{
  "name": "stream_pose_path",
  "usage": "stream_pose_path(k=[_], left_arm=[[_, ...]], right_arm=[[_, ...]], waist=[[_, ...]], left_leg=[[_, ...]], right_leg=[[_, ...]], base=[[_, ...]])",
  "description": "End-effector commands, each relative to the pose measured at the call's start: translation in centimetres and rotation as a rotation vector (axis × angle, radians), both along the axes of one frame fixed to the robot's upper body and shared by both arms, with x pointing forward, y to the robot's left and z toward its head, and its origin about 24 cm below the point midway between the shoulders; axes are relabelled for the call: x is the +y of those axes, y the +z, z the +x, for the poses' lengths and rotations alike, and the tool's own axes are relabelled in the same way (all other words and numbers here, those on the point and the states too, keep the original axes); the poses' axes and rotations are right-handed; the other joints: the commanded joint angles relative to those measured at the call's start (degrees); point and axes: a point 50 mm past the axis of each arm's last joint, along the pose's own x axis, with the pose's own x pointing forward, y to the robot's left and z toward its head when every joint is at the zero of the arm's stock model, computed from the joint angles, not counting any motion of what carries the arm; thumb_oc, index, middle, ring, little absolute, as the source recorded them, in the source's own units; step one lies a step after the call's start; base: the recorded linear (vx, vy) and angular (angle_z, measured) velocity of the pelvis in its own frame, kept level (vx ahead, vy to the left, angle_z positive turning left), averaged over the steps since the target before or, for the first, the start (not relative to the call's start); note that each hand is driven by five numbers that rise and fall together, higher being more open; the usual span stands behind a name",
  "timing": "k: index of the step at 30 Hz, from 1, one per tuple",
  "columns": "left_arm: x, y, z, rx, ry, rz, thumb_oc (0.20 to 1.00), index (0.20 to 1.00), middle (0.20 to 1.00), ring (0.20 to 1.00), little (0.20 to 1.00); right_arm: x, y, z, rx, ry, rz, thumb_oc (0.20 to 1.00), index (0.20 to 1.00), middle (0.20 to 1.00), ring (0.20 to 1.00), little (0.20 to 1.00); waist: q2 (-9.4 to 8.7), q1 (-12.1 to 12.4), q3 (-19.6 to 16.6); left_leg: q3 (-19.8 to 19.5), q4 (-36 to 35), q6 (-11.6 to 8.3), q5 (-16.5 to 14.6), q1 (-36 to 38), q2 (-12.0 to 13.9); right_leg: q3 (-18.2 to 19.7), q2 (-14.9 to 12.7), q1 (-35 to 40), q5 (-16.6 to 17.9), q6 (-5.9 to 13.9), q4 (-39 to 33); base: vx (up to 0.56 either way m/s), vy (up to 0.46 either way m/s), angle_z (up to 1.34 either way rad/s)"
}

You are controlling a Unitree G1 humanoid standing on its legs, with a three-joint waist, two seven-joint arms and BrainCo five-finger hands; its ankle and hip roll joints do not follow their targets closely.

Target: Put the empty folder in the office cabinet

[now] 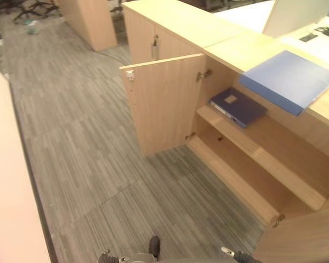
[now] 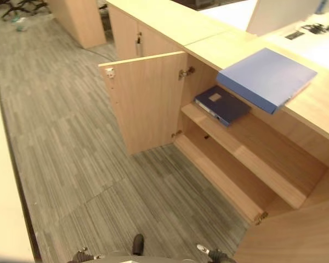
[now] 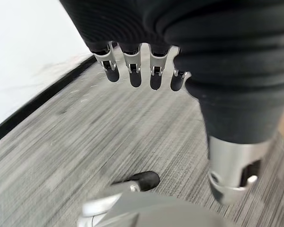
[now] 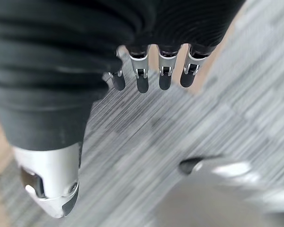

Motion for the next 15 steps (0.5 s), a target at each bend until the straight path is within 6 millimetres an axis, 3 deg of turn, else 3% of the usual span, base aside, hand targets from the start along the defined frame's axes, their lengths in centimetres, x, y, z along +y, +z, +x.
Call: stream_pose_path(k=[1, 5, 7, 8, 9, 12, 15], left_arm=[[1.9, 0.2, -1.3, 0.032, 0.039, 0.038, 1.0, 1.0, 1.0, 1.0, 1.0], [2.0, 0.0, -2.3, 0.076, 0.052, 0.012, 1.0, 1.0, 1.0, 1.0, 1.0], [2.0, -0.1, -2.9, 0.094, 0.062, -0.001, 1.0, 1.0, 1.0, 1.0, 1.0], [2.0, -0.1, -2.9, 0.095, 0.062, -0.002, 1.0, 1.0, 1.0, 1.0, 1.0], [1.8, -0.2, -3.0, 0.106, 0.057, -0.017, 1.0, 1.0, 1.0, 1.0, 1.0], [1.4, -0.3, -2.8, 0.105, 0.056, -0.035, 1.0, 1.0, 1.0, 1.0, 1.0], [1.3, -0.3, -2.4, 0.096, 0.054, -0.043, 1.0, 1.0, 1.0, 1.0, 1.0]], right_arm=[[0.0, 0.1, 0.2, -0.014, -0.002, 0.002, 1.0, 1.0, 1.0, 1.0, 1.0], [-0.1, 0.1, 0.3, -0.02, 0.019, 0.002, 1.0, 1.0, 1.0, 1.0, 1.0], [-0.1, 0.2, 0.5, -0.026, 0.042, 0.0, 1.0, 1.0, 1.0, 1.0, 1.0], [-0.1, 0.2, 0.5, -0.025, 0.042, 0.0, 1.0, 1.0, 1.0, 1.0, 1.0], [-0.1, 0.4, 1.0, -0.038, 0.06, -0.006, 1.0, 1.0, 1.0, 1.0, 1.0], [-0.2, 0.6, 1.9, -0.057, 0.078, -0.01, 1.0, 1.0, 1.0, 1.0, 1.0], [-0.1, 0.7, 2.1, -0.063, 0.072, -0.007, 1.0, 1.0, 1.0, 1.0, 1.0]], waist=[[-1.1, 0.89, -0.72], [-0.21, 1.12, 0.18], [-0.38, 1.33, 0.24], [-0.37, 1.39, 0.32], [-0.55, 1.17, 0.51], [-0.91, 0.41, 1.38], [-1.04, -0.12, 2.02]], left_leg=[[-0.18, 0.22, -3.78, -4.69, -1.04, -0.76], [5.5, 0.22, -3.41, -6.54, 1.45, 0.18], [7.59, 0.22, -3.84, -7.84, 2.33, 0.54], [7.63, 0.22, -3.9, -8.1, 2.59, 0.56], [9.92, 0.22, -4.11, -8.73, 3.22, 1.17], [11.97, 0.22, -4.03, -10.01, 5.11, 0.98], [12.76, 0.22, -4.28, -10.65, 6.5, 0.97]], right_leg=[[-2.15, -8.48, -4.95, 10.3, 3.82, -0.73], [-16.27, -14.58, -6.9, 12.46, 3.12, 6.04], [-20.93, -15.98, -6.53, 11.85, 3.91, 6.3], [-20.84, -15.95, -6.34, 11.65, 4.01, 6.36], [-23.69, -14.55, -8.11, 11.27, 4.12, 3.92], [-26.62, -11.44, -12.59, 15.51, 5.37, -1.16], [-29.41, -10.87, -13.12, 17.53, 6.31, -5.49]], base=[[0.04, 0.161, -0.94], [0.05, 0.158, -0.84], [0.08, 0.066, -0.83], [0.05, 0.017, -0.83], [0.06, -0.011, -0.69], [0.1, -0.028, -0.76], [0.13, -0.071, -0.75]])
